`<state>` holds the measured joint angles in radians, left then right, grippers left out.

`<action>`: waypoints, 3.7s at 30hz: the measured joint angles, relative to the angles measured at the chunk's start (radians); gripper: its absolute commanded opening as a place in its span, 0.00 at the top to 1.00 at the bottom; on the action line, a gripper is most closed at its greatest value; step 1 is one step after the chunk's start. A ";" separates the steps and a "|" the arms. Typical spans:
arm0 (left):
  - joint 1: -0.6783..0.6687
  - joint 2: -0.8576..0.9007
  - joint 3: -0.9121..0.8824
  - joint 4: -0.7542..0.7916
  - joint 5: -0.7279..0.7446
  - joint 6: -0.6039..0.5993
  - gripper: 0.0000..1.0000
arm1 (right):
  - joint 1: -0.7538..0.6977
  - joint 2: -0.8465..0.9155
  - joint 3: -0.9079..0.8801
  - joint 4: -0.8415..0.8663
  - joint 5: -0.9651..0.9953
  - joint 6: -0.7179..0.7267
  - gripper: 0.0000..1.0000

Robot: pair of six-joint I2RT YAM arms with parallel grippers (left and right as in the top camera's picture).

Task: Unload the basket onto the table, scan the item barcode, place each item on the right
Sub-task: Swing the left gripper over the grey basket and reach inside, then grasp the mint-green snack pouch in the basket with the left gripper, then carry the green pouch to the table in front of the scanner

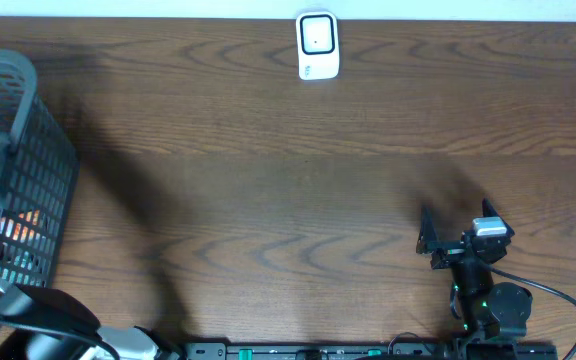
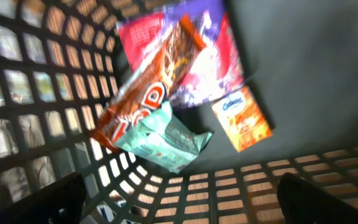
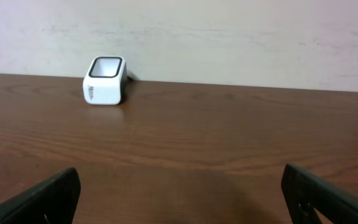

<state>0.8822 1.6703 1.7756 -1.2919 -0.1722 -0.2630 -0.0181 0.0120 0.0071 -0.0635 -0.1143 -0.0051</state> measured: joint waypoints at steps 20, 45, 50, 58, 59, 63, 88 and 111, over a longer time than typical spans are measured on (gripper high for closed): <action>0.107 0.174 -0.145 0.016 0.008 -0.051 0.10 | 0.000 0.000 0.000 0.000 0.000 0.000 0.01; 0.107 0.194 -0.298 0.251 0.080 -0.051 0.16 | 0.000 0.000 0.000 0.000 0.000 0.000 0.01; 0.107 0.194 -0.381 0.288 0.080 -0.047 0.21 | 0.000 0.000 0.000 0.000 0.000 0.000 0.01; 0.107 0.195 -0.459 0.313 0.116 -0.055 0.93 | 0.000 0.000 0.000 0.000 0.000 0.000 0.01; 0.107 0.195 -0.459 0.313 0.123 -0.052 0.93 | 0.000 0.000 0.000 0.000 0.000 0.000 0.01; 0.107 0.195 -0.459 0.311 0.141 -0.054 0.93 | 0.000 0.000 0.000 0.000 0.000 0.000 0.01; -0.079 -0.537 -0.318 0.701 0.647 -0.572 0.93 | 0.000 0.000 0.000 0.000 0.000 0.000 0.01; -1.296 -0.175 -0.330 0.556 0.523 -0.125 0.93 | 0.000 0.000 0.000 0.000 0.000 0.000 0.01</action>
<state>-0.4141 1.4948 1.4460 -0.7361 0.3511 -0.3878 -0.0181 0.0120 0.0071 -0.0635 -0.1143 -0.0051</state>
